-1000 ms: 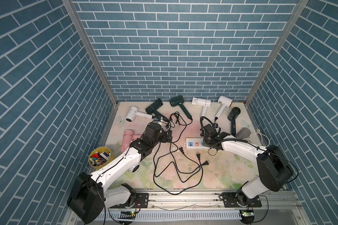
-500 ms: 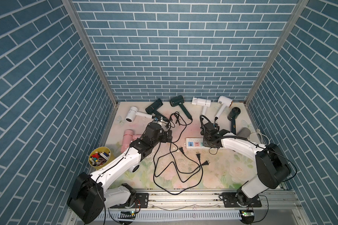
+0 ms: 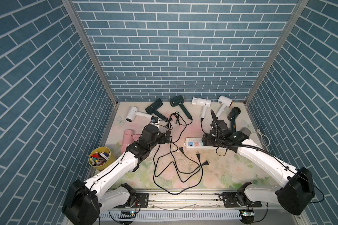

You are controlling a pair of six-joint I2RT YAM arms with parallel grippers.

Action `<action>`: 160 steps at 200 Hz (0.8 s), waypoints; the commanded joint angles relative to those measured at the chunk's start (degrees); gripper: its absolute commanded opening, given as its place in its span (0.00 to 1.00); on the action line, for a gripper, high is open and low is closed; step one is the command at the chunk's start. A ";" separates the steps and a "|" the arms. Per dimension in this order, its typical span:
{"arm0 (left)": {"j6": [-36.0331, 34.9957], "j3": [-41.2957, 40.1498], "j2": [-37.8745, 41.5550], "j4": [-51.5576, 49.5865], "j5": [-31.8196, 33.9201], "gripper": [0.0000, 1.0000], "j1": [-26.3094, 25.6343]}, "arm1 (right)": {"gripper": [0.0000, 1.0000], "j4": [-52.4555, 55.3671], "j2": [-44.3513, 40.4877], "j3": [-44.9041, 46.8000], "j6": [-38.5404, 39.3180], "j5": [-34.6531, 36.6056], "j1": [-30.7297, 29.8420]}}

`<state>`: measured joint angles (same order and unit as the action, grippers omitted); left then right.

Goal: Charge the blow dryers
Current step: Insert the plug into the socket.

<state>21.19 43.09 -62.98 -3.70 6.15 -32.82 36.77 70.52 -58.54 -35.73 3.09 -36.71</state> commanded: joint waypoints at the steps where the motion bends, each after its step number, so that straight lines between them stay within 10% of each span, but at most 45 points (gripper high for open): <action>1: 3.55 -1.13 3.89 1.24 -1.46 0.99 0.12 | 0.95 4.29 -4.51 1.29 -0.68 -3.12 -0.08; 87: 10.40 -5.51 22.78 -9.58 -3.85 0.99 -0.22 | 0.99 0.53 -20.99 13.65 -1.78 4.31 -0.08; 160: 9.84 -3.32 17.31 -9.79 -0.83 1.00 -0.15 | 0.99 -5.71 -15.02 11.19 2.36 3.18 0.14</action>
<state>31.24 38.33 -42.11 -13.45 3.42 -32.93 32.95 50.15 -43.29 -37.08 7.64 -36.69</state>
